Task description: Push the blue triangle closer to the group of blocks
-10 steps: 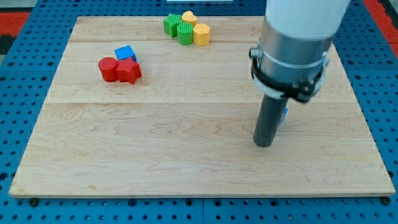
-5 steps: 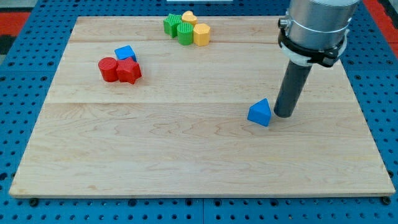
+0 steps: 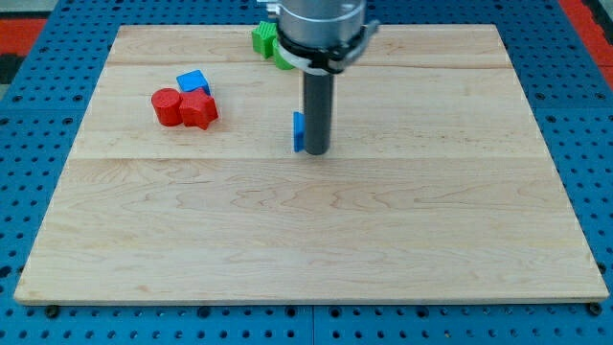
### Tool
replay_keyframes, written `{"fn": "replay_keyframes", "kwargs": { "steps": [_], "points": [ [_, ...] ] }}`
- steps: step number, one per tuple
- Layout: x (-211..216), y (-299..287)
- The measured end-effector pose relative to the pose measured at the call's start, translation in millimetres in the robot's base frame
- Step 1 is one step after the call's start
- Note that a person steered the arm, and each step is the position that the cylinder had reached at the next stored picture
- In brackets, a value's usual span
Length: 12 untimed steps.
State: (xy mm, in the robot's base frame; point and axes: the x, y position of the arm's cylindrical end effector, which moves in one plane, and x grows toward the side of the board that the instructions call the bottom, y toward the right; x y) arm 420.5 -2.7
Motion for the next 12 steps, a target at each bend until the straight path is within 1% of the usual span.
{"fn": "replay_keyframes", "kwargs": {
  "steps": [1, 2, 3, 4, 6, 7, 8, 9, 10, 11, 12],
  "points": [
    [-25.7, -27.9],
    [-37.6, -23.8],
    [-48.6, 19.5],
    [-59.7, 16.4],
    [-56.2, -56.8],
    [-60.8, -72.2],
    [-61.0, -45.3],
    [-99.8, -41.8],
    [-101.3, -54.7],
    [-98.4, -98.9],
    [-98.4, -131.2]
  ]
}}
